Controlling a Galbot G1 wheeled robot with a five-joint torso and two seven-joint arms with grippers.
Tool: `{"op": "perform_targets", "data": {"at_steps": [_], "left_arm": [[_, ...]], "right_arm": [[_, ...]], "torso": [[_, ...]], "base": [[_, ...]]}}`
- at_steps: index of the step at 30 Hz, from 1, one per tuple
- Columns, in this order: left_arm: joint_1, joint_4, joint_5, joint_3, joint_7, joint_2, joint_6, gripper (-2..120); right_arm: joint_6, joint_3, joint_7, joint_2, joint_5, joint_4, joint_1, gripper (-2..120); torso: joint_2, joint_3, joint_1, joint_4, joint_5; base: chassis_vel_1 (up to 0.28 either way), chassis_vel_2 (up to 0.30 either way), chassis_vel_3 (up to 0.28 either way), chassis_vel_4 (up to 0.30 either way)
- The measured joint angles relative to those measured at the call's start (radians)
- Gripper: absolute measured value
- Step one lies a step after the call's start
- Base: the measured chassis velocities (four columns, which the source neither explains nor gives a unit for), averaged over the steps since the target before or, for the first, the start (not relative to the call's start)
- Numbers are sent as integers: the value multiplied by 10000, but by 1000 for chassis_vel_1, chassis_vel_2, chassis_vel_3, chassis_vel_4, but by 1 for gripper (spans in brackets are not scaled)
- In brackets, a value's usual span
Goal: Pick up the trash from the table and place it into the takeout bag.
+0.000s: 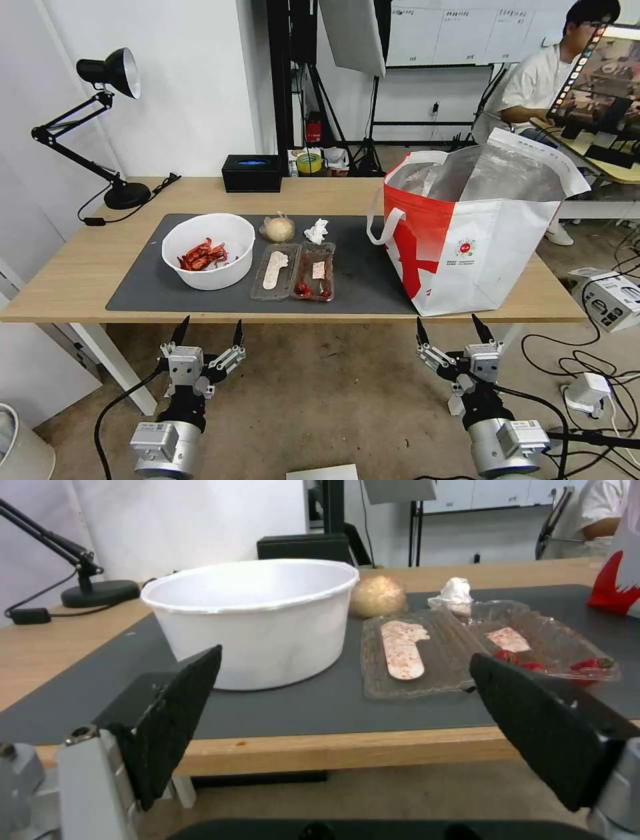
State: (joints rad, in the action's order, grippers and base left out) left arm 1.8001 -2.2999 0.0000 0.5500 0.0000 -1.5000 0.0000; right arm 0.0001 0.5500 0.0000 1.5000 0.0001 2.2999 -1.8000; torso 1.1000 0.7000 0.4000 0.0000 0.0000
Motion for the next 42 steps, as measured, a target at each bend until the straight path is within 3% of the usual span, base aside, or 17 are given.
{"op": "perform_targets", "data": {"at_steps": [12, 17, 20, 24, 32, 35, 38, 39, 42], "left_arm": [[0, 0, 0, 0, 0, 0, 0, 100], [-166, -108, -383, 21, -201, 128, 344, 100], [-633, -418, -1313, 92, -725, 477, 1186, 100], [-755, -493, -1596, 99, -853, 567, 1420, 100], [-1569, -1135, -3508, 234, -1840, 1171, 3052, 100], [-2089, -1542, -4735, 322, -2484, 1567, 4111, 100], [-2286, -1701, -5195, 357, -2718, 1712, 4501, 100], [-2536, -1889, -5775, 397, -3029, 1898, 5001, 100], [-2788, -1971, -6308, 357, -3277, 2078, 5440, 100]], "right_arm": [[-29, 0, 2, -38, 37, 0, 22, 100], [-784, 106, 202, -760, 841, 165, 561, 100], [-1752, 255, 467, -1742, 1866, 393, 1273, 100], [-2039, 258, 519, -2107, 2169, 426, 1510, 100], [-3879, 458, 984, -3776, 4104, 809, 2809, 100], [-5036, 583, 1280, -4844, 5323, 1043, 3633, 100], [-5485, 629, 1396, -5246, 5782, 1125, 3948, 100], [-5877, 582, 1500, -5472, 6111, 1132, 4158, 100], [-5993, 517, 1537, -5488, 6186, 1122, 4195, 100]], "torso": [[0, 0, 0, -1, 0], [0, 0, 0, 3, 0], [0, 1, 0, 0, 0], [-1, 1, 0, -2, 2], [0, 1, 0, 0, 1], [-1, 1, 0, 1, 1], [0, 1, 1, 0, 0], [-1, 1, 1, 2, 0], [0, 0, 1, -2, 0]], "base": [[0, 0, 0, 0], [0, 0, 0, 0], [0, 0, 0, 0], [0, 0, 0, 0], [0, 0, 0, 0], [0, 0, 0, 0], [0, 0, 0, 0], [0, 0, 0, 0], [0, 0, 0, 0]]}}
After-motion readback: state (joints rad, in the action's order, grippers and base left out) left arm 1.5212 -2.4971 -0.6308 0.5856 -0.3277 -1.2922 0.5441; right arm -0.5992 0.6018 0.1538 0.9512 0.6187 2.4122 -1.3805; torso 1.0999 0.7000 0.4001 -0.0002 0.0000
